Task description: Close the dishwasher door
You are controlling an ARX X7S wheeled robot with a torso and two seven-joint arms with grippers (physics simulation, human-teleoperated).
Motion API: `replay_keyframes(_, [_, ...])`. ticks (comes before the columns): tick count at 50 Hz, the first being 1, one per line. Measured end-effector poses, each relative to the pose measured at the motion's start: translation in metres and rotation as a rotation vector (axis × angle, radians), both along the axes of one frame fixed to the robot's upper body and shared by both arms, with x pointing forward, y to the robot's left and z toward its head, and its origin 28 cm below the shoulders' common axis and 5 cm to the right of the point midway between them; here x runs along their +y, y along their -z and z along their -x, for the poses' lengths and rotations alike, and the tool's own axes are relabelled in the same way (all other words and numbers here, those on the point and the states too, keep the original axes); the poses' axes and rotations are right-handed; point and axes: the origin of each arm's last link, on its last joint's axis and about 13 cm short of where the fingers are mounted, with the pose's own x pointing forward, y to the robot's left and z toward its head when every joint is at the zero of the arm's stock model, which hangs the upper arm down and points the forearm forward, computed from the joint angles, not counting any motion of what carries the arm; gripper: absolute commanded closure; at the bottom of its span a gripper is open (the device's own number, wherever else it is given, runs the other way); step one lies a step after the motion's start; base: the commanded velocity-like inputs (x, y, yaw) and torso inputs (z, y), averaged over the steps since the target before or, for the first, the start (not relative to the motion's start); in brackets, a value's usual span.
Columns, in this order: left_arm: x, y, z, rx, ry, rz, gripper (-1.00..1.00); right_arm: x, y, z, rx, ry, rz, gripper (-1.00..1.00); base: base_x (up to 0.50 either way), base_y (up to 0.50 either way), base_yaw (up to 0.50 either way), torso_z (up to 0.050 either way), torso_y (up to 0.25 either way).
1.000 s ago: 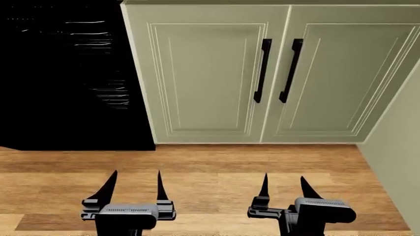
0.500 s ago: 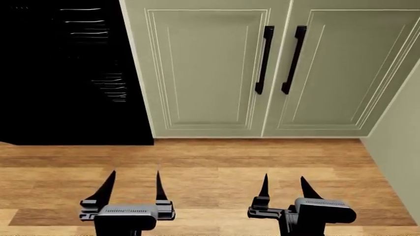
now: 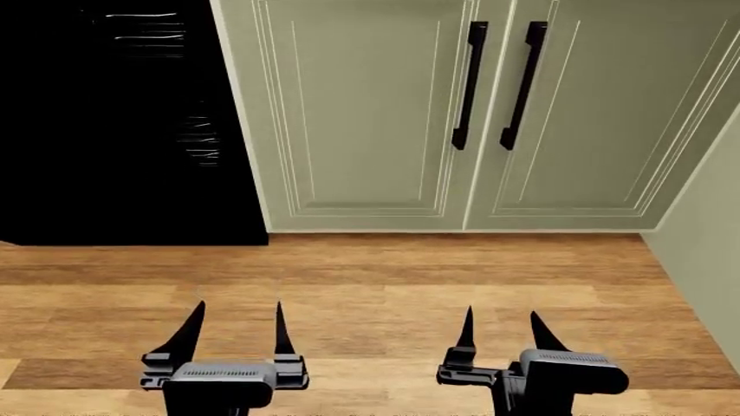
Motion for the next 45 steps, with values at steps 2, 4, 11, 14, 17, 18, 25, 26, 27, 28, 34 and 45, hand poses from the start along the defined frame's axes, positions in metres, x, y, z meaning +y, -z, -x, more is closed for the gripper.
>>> replay_keyframes(2, [-0.0001,0.0,0.0002,-0.001,0.003,-0.002,-1.0,0.0,-0.0001,0.0001,0.0,0.0,0.0,-1.0,0.0,0.0,0.0,-0.05,0.0])
replay_keyframes(4, [-0.0002,0.0,0.0003,-0.002,0.005,-0.003,-1.0,0.0,-0.0001,0.0002,-0.001,0.0,0.0,-1.0,0.0,0.0,0.0,-0.05,0.0])
replay_keyframes(11, [-0.0003,0.0001,0.0007,-0.005,0.008,-0.004,-1.0,-0.0001,-0.0001,0.0005,-0.002,0.001,-0.001,-1.0,0.0,0.0,0.0,-0.05,0.0])
replay_keyframes(14, [-0.0003,0.0001,0.0008,-0.007,0.008,-0.007,-1.0,-0.0002,-0.0002,0.0006,-0.003,0.001,-0.002,-1.0,0.0,0.0,0.0,-0.05,0.0])
replay_keyframes(17, [-0.0004,0.0002,0.0009,-0.009,0.008,-0.01,-1.0,-0.0003,-0.0002,0.0007,-0.005,0.001,-0.002,-1.0,0.0,0.0,0.0,-0.05,0.0])
replay_keyframes(18, [-0.0005,0.0003,0.0009,-0.01,0.009,-0.011,-1.0,-0.0003,-0.0002,0.0007,-0.005,0.001,-0.003,-1.0,0.0,0.0,0.0,-0.05,0.0])
replay_keyframes(25, [-0.0007,0.0003,0.0014,-0.019,0.012,-0.017,-1.0,-0.0003,-0.0001,0.0008,-0.005,0.0,-0.003,-1.0,0.0,0.0,0.0,-0.05,0.0])
replay_keyframes(26, [-0.0007,0.0002,0.0015,-0.02,0.013,-0.018,-1.0,-0.0003,-0.0001,0.0008,-0.005,-0.001,-0.003,-1.0,0.0,0.0,0.0,-0.05,0.0])
replay_keyframes(27, [-0.0007,0.0002,0.0016,-0.021,0.013,-0.019,-1.0,-0.0003,-0.0001,0.0008,-0.005,-0.001,-0.002,-1.0,0.0,0.0,0.0,-0.05,0.0])
replay_keyframes(28, [-0.0008,0.0002,0.0017,-0.023,0.013,-0.019,-1.0,-0.0003,-0.0001,0.0007,-0.004,-0.001,-0.002,-1.0,0.0,0.0,0.0,-0.05,0.0])
replay_keyframes(34, [-0.0008,-0.0001,0.0022,-0.031,0.014,-0.021,-1.0,-0.0001,0.0,0.0006,-0.002,-0.004,0.001,-1.0,0.0,0.0,0.0,-0.05,0.0])
replay_keyframes(45, [-0.001,-0.0008,0.0027,-0.037,0.019,-0.012,-1.0,0.0,0.0,0.0004,0.004,-0.006,0.004,-1.0,0.0,0.0,0.0,-0.05,0.0])
